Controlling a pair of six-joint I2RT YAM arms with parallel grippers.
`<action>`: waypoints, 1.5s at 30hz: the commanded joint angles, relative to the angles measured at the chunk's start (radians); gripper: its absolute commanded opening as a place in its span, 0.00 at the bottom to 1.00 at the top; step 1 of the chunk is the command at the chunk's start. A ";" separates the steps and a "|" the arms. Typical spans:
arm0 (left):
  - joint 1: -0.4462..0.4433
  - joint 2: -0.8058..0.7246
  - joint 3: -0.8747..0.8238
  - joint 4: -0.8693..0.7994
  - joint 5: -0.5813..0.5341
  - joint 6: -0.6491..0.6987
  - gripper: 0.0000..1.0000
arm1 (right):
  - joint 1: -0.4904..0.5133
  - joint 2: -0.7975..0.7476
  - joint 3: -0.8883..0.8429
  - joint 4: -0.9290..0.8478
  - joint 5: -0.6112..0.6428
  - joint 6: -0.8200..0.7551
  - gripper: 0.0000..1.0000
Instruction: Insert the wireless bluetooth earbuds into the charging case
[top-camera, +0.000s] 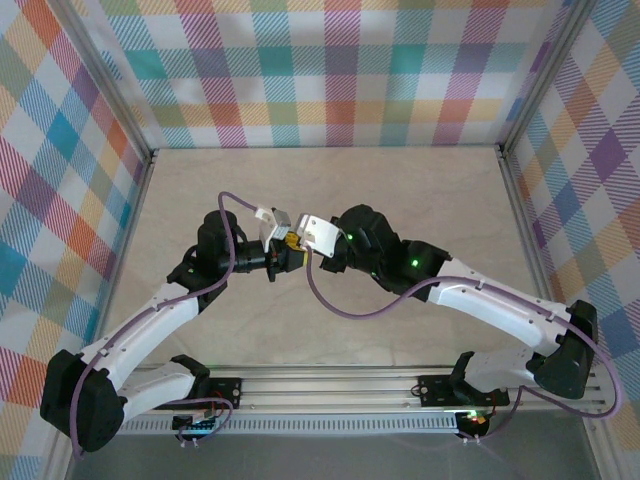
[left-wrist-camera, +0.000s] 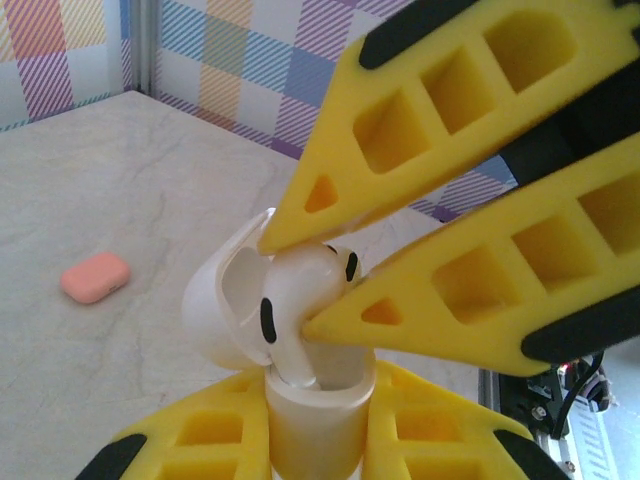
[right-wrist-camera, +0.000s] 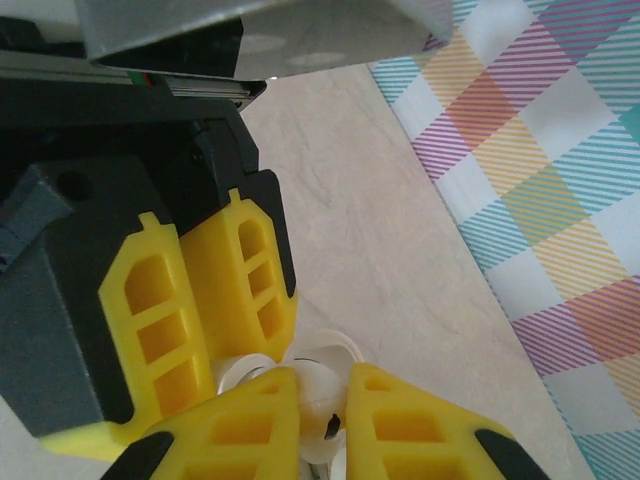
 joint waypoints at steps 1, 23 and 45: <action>-0.012 -0.027 0.011 0.062 0.021 -0.009 0.00 | 0.006 -0.011 -0.016 0.028 -0.006 -0.012 0.15; -0.012 -0.032 0.007 0.079 -0.034 -0.013 0.00 | 0.005 -0.021 -0.014 -0.069 -0.169 -0.003 0.28; -0.012 -0.068 -0.016 0.077 -0.086 -0.007 0.00 | 0.005 -0.066 0.013 -0.134 -0.210 0.027 0.37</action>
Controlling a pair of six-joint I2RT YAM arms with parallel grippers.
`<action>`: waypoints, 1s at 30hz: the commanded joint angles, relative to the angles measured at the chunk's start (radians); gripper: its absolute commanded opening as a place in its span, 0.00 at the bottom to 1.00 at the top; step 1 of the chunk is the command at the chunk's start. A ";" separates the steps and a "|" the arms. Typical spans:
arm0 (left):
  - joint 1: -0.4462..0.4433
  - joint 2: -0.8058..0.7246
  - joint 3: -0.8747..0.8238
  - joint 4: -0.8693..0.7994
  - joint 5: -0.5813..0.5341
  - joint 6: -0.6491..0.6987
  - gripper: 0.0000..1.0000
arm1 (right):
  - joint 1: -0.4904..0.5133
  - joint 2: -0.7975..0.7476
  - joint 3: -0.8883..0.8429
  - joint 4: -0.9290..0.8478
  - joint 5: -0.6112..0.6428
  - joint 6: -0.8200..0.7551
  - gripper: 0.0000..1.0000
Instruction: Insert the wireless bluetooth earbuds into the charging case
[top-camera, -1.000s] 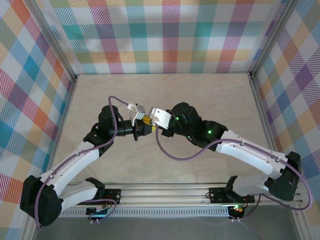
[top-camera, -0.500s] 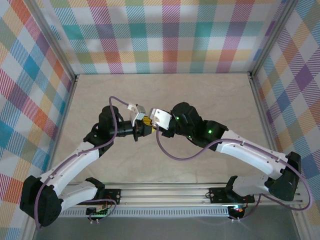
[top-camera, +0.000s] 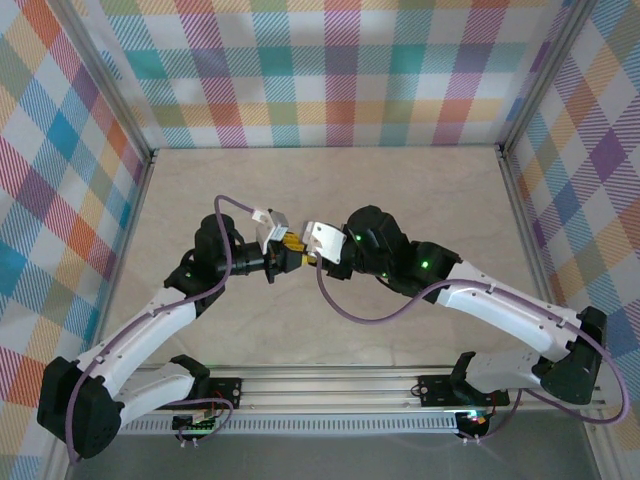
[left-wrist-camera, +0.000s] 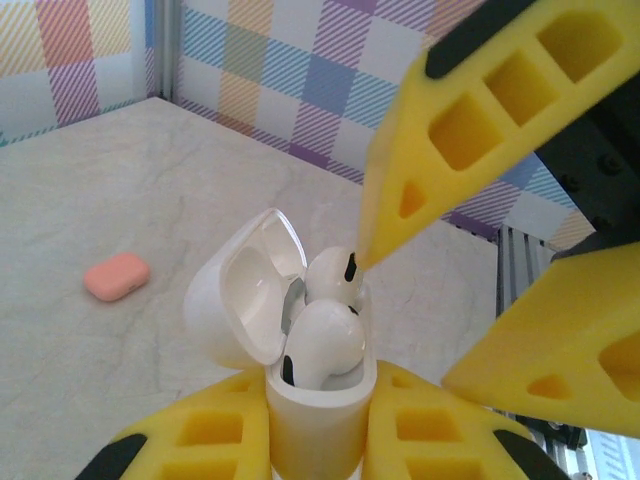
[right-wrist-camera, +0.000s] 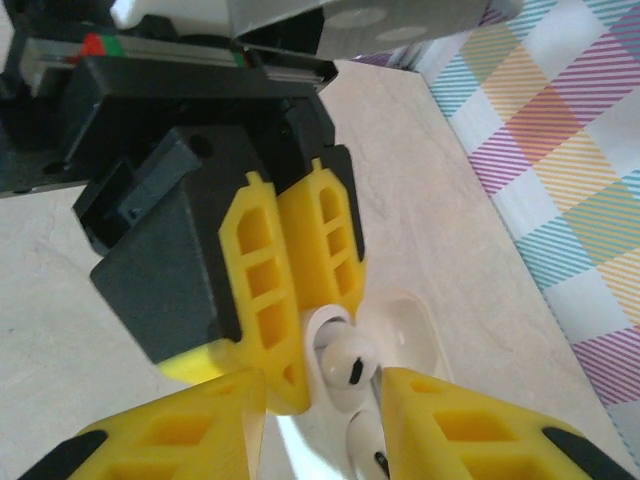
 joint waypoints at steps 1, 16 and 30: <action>-0.007 -0.032 0.002 0.075 -0.029 -0.001 0.00 | 0.013 -0.019 0.024 -0.062 -0.060 0.019 0.37; -0.007 -0.030 0.003 0.064 -0.027 0.006 0.00 | -0.044 -0.071 0.111 -0.093 -0.056 0.192 0.38; -0.007 -0.037 0.016 0.049 0.010 0.017 0.00 | -0.218 0.104 0.268 -0.139 -0.450 0.508 0.19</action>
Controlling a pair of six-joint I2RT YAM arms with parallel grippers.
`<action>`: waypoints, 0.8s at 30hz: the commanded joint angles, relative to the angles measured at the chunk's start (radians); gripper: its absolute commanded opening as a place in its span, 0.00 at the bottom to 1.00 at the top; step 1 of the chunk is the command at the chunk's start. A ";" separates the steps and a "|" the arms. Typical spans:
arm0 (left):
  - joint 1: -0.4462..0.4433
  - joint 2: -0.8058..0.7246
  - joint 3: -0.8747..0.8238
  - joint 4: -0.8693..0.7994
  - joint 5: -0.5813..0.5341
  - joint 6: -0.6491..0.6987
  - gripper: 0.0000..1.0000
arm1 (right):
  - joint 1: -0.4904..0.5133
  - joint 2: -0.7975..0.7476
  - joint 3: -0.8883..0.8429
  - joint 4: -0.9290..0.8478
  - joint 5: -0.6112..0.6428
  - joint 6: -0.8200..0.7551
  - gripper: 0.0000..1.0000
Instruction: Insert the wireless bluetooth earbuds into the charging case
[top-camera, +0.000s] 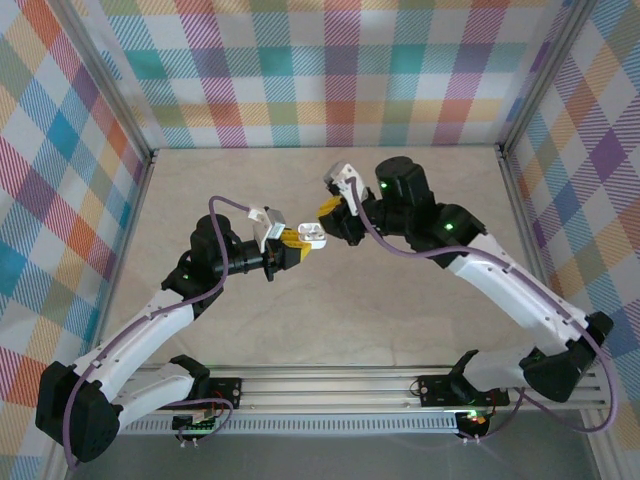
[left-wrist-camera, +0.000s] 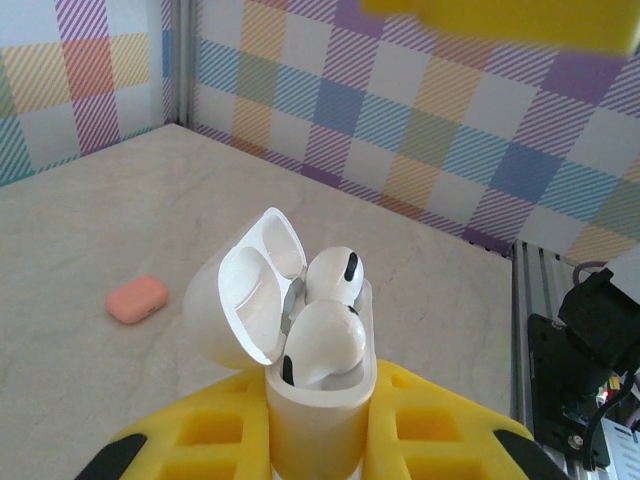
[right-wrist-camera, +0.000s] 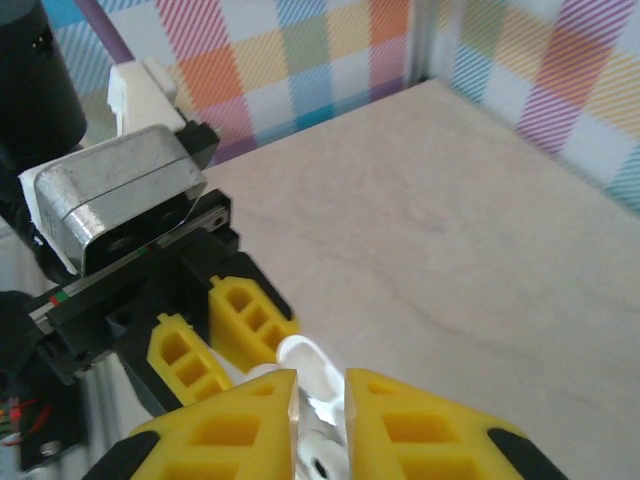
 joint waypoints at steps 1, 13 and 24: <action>-0.007 -0.021 0.014 0.024 0.026 0.015 0.00 | 0.004 0.025 0.004 0.011 -0.119 0.075 0.19; -0.007 -0.039 0.012 0.013 0.011 0.030 0.00 | 0.004 0.077 -0.022 0.012 -0.186 0.088 0.17; -0.007 -0.038 0.008 0.016 0.002 0.030 0.00 | 0.004 0.076 -0.039 -0.005 -0.178 0.084 0.17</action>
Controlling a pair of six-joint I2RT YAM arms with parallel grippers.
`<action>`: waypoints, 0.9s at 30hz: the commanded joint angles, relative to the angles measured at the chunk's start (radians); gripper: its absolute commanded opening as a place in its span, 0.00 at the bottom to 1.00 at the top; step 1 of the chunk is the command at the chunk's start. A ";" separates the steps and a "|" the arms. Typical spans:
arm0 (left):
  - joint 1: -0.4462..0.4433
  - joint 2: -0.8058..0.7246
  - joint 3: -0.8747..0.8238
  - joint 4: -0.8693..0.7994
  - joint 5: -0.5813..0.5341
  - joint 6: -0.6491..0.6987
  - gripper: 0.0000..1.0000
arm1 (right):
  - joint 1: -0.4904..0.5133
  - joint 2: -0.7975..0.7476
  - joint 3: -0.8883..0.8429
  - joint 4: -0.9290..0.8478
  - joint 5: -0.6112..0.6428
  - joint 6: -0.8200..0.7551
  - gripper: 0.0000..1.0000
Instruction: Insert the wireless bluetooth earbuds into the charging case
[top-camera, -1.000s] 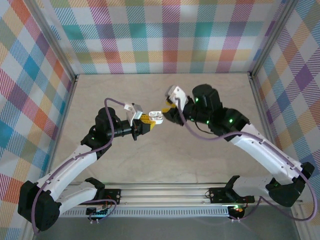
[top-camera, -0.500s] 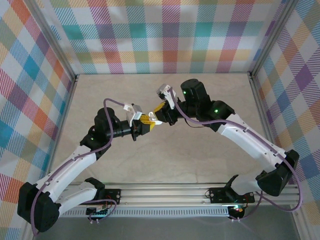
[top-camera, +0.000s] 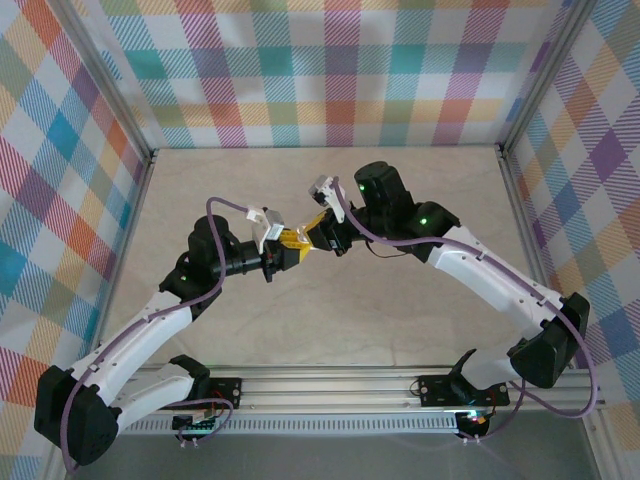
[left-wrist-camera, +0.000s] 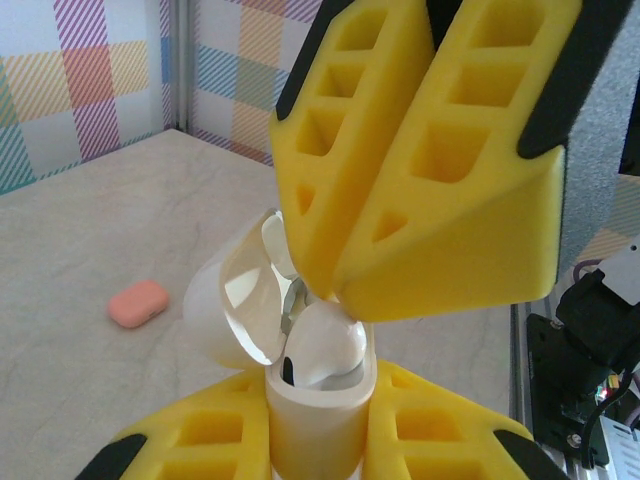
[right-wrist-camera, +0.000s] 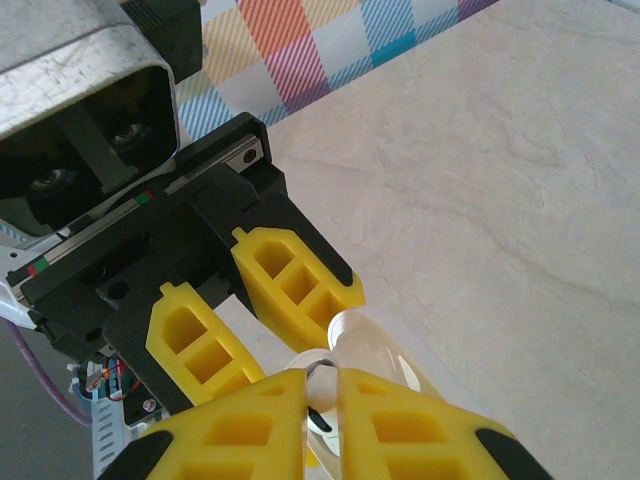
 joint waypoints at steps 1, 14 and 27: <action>-0.007 -0.018 0.008 0.027 0.002 0.022 0.00 | 0.004 -0.002 -0.003 -0.008 -0.025 0.002 0.17; -0.007 -0.025 0.005 0.020 0.008 0.028 0.00 | -0.097 -0.024 0.038 -0.021 0.045 0.063 0.20; -0.007 0.012 0.038 0.044 0.074 0.037 0.00 | -0.241 0.080 0.017 -0.027 -0.175 0.226 0.23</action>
